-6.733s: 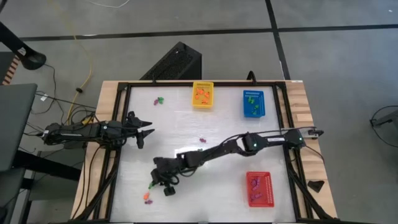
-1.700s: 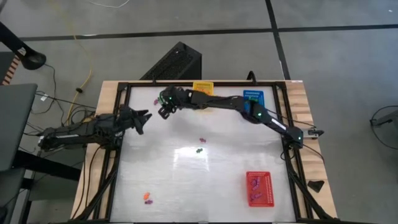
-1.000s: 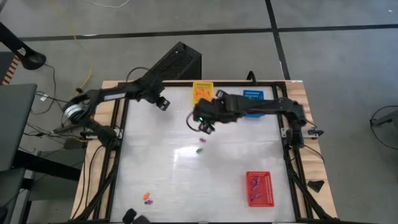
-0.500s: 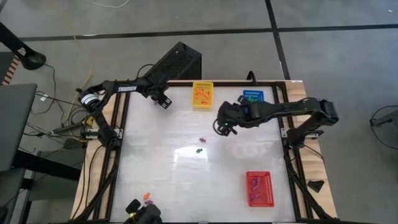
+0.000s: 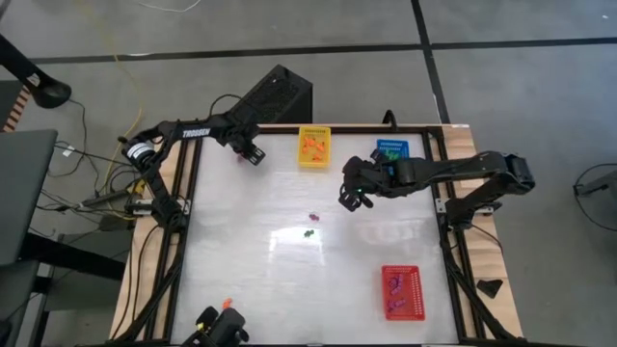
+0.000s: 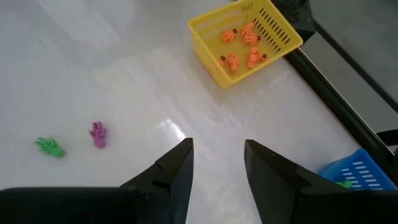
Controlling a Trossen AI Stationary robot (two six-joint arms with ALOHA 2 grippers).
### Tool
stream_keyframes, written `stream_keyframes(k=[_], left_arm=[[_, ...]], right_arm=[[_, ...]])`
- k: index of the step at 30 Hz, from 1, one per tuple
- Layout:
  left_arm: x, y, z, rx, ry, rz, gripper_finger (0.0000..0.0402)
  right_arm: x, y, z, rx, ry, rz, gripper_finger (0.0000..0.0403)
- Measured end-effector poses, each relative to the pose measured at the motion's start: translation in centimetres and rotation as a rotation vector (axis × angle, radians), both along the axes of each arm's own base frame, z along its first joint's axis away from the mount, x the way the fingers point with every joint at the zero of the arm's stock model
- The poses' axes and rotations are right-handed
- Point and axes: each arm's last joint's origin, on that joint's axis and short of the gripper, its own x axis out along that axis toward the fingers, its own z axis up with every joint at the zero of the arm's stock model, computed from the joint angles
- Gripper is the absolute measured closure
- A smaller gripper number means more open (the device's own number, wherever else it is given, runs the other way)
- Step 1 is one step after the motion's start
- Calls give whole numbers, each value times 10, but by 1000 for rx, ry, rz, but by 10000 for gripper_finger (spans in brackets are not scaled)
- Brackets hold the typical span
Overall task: Sort Halloween decoration
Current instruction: Put the green skeleton toy into the blue bin
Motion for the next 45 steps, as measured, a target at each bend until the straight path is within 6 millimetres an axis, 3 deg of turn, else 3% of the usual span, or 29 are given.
stream_keyframes(k=[4, 11, 16, 21, 27, 31, 34, 39, 45], left_arm=[[1, -1, 1, -3, -2, 4, 390], [10, -7, 5, -43, -101, -57, 377], [23, -14, 28, -47, -319, -133, 382], [46, -34, 59, -45, -560, -233, 382], [105, -73, 83, -15, -880, -399, 382], [156, -89, 81, 30, -890, -437, 388], [200, -87, 83, 31, -928, -472, 389], [270, -74, 81, 20, -967, -476, 390], [321, -53, 63, -20, -971, -430, 391]], right_arm=[[0, 1, 0, 1, 0, 2, 230], [-1, 11, -1, 54, 5, 37, 230], [-10, 23, -6, 89, 71, 10, 230], [-21, 45, -18, 109, 112, -29, 230], [-36, 79, -35, 88, 70, -99, 230], [-47, 95, -44, 24, -17, -160, 230], [-51, 99, -43, -47, -49, -167, 230], [-58, 95, -36, -25, -89, -211, 230], [-60, 103, -36, -62, -111, -182, 230]])
